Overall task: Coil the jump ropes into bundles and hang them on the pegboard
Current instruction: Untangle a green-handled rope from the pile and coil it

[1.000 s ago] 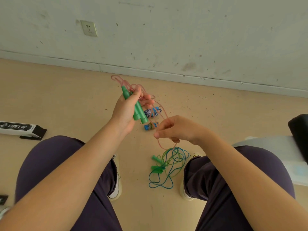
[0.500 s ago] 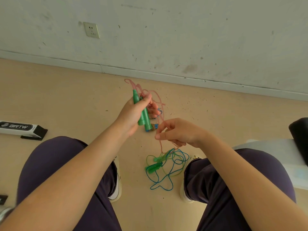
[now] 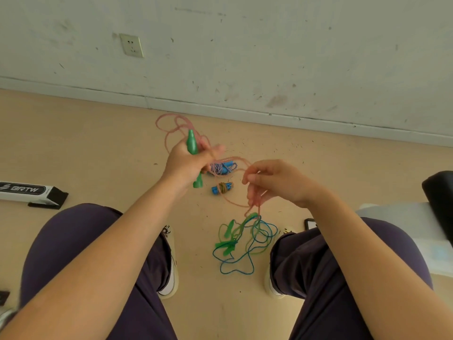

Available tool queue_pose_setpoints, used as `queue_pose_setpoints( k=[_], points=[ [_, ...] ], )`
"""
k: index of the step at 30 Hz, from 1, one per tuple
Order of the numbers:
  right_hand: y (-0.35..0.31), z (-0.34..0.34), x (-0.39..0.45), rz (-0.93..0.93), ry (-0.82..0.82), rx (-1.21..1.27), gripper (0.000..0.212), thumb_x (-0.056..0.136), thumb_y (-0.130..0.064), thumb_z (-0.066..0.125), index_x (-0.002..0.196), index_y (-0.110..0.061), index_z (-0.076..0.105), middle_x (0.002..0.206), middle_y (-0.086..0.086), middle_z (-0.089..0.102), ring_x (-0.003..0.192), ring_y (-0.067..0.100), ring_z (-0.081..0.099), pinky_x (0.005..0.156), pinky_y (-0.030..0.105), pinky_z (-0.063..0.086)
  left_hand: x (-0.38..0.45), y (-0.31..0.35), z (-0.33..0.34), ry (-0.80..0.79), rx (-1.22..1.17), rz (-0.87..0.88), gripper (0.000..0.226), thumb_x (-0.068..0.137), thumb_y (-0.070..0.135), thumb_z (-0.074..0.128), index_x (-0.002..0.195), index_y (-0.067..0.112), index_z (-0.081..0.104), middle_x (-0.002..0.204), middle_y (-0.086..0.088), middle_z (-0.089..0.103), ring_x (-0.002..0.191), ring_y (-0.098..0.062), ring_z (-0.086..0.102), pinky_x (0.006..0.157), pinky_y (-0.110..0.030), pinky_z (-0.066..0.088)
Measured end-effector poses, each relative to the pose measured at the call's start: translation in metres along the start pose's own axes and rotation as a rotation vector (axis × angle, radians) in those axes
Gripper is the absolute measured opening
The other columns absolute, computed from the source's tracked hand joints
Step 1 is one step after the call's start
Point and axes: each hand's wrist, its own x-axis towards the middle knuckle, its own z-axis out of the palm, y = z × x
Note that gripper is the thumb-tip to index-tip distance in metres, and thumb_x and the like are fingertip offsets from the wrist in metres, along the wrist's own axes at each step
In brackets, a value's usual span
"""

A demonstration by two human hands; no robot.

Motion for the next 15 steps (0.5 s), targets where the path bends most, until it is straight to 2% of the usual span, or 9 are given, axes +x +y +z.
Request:
queue_pose_setpoints(
  k=[3,6,9,12,15],
  points=[
    [-0.008,-0.001,-0.001,-0.114,0.039,0.263,0.016,0.101,-0.01,0.05,0.101,-0.005,0.065,0.083,0.014,0.073,0.071,0.025,0.072,0.062,0.03,0.059,-0.009,0.0,0.008,-0.354,0.106,-0.061,0.058,0.051,0.052,0.09,0.097,0.025,0.068,0.073,0.008,0.062,0.059,-0.002,0.058,0.057,-0.017,0.047],
    [-0.012,0.006,0.0,-0.151,0.057,0.351,0.019,0.101,-0.011,0.05,0.098,-0.003,0.066,0.083,0.012,0.073,0.067,0.021,0.071,0.06,0.027,0.058,-0.02,-0.005,0.024,-0.559,0.168,-0.063,0.035,0.049,0.044,0.092,0.073,0.036,0.068,0.063,0.014,0.057,0.055,-0.002,0.053,0.052,-0.015,0.041],
    [-0.011,0.016,0.004,-0.166,0.129,0.274,0.018,0.101,-0.011,0.051,0.095,-0.001,0.065,0.08,0.012,0.073,0.066,0.019,0.07,0.061,0.028,0.058,-0.02,-0.006,0.03,-0.588,0.175,-0.114,0.03,0.058,0.03,0.091,0.055,0.029,0.061,0.053,0.009,0.048,0.045,-0.007,0.041,0.045,-0.02,0.032],
    [-0.013,0.02,0.004,-0.169,0.227,0.246,0.015,0.097,-0.013,0.06,0.09,-0.003,0.069,0.079,0.013,0.074,0.067,0.02,0.07,0.061,0.03,0.058,-0.017,-0.005,0.029,-0.564,0.171,-0.152,0.033,0.065,0.021,0.088,0.062,0.023,0.055,0.058,0.0,0.045,0.044,-0.008,0.038,0.045,-0.021,0.029],
    [-0.015,0.022,0.004,-0.174,0.27,0.18,0.011,0.09,-0.015,0.07,0.081,-0.012,0.075,0.077,0.015,0.073,0.068,0.022,0.069,0.065,0.038,0.059,-0.016,-0.006,0.031,-0.539,0.244,-0.131,0.034,0.072,0.014,0.087,0.062,0.018,0.054,0.058,0.001,0.046,0.046,-0.01,0.04,0.048,-0.024,0.03]
  ],
)
